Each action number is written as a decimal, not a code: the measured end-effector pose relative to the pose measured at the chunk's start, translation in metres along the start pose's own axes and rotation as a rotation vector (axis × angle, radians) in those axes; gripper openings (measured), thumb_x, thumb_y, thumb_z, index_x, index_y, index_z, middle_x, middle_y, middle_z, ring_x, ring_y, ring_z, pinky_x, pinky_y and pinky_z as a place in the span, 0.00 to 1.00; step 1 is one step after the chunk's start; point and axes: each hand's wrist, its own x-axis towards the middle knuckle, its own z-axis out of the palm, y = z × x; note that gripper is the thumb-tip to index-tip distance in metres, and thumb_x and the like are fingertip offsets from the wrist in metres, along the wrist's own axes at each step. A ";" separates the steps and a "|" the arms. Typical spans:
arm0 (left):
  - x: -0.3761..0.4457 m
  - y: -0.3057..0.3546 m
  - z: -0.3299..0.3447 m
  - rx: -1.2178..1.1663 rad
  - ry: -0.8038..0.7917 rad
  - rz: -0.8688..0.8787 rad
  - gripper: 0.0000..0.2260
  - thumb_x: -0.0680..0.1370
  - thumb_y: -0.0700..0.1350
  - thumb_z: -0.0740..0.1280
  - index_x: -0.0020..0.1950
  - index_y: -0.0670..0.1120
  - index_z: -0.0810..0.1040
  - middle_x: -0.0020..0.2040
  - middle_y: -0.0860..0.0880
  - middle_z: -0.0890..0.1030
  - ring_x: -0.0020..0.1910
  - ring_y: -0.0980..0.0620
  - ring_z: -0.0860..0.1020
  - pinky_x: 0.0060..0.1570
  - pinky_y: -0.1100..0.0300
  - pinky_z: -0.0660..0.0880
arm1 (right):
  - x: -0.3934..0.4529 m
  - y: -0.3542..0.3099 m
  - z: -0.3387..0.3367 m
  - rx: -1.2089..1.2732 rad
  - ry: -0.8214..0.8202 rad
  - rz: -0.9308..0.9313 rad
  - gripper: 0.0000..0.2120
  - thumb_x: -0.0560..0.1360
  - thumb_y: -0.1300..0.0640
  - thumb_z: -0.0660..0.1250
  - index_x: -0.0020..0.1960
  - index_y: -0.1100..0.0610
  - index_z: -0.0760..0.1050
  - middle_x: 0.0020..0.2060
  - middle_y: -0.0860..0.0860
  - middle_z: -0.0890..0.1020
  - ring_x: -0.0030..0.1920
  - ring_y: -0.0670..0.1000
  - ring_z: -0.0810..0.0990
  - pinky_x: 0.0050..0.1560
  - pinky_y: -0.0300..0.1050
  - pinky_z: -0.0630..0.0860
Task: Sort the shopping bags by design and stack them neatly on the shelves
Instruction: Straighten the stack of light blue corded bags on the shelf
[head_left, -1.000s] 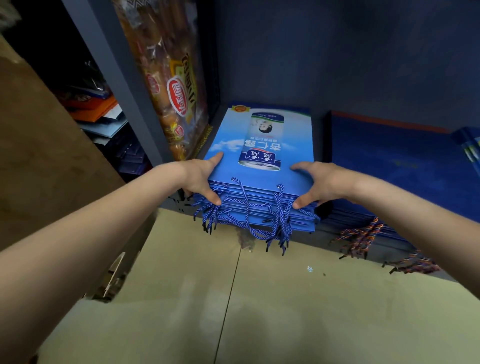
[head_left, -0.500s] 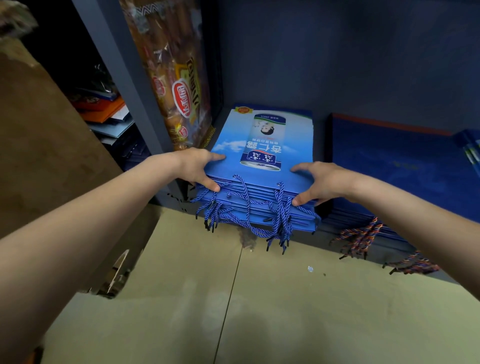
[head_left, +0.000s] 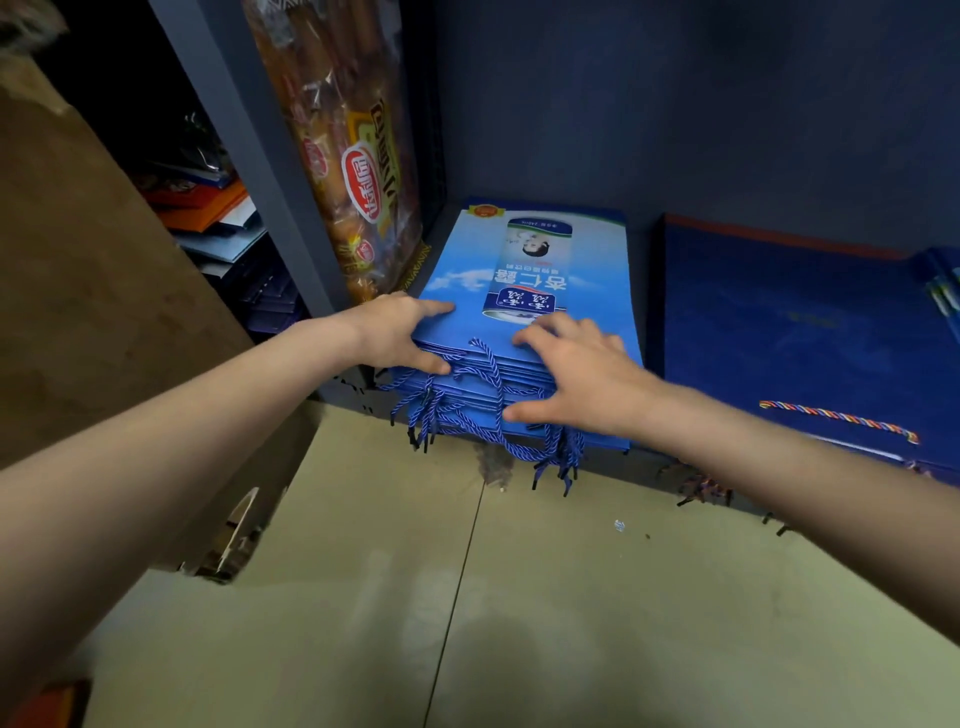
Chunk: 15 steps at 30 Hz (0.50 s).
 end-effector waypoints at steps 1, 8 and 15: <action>0.000 -0.001 -0.001 0.008 -0.002 0.005 0.37 0.74 0.56 0.69 0.77 0.52 0.54 0.71 0.41 0.64 0.71 0.43 0.62 0.68 0.54 0.62 | 0.003 -0.004 0.009 -0.053 0.012 -0.003 0.36 0.70 0.37 0.67 0.71 0.51 0.60 0.69 0.52 0.62 0.68 0.56 0.61 0.66 0.54 0.59; -0.011 -0.013 -0.011 -0.248 -0.017 0.063 0.23 0.76 0.37 0.65 0.71 0.48 0.69 0.74 0.49 0.63 0.73 0.50 0.61 0.69 0.62 0.55 | 0.027 -0.013 0.018 0.164 0.205 0.116 0.18 0.75 0.49 0.67 0.62 0.54 0.73 0.62 0.53 0.73 0.62 0.57 0.70 0.62 0.52 0.68; -0.014 -0.012 -0.015 -0.072 0.016 0.107 0.19 0.78 0.40 0.64 0.69 0.47 0.72 0.70 0.50 0.71 0.67 0.51 0.70 0.68 0.61 0.63 | 0.027 0.003 -0.021 0.735 0.134 0.190 0.08 0.71 0.66 0.69 0.36 0.56 0.78 0.32 0.52 0.81 0.37 0.46 0.79 0.43 0.40 0.73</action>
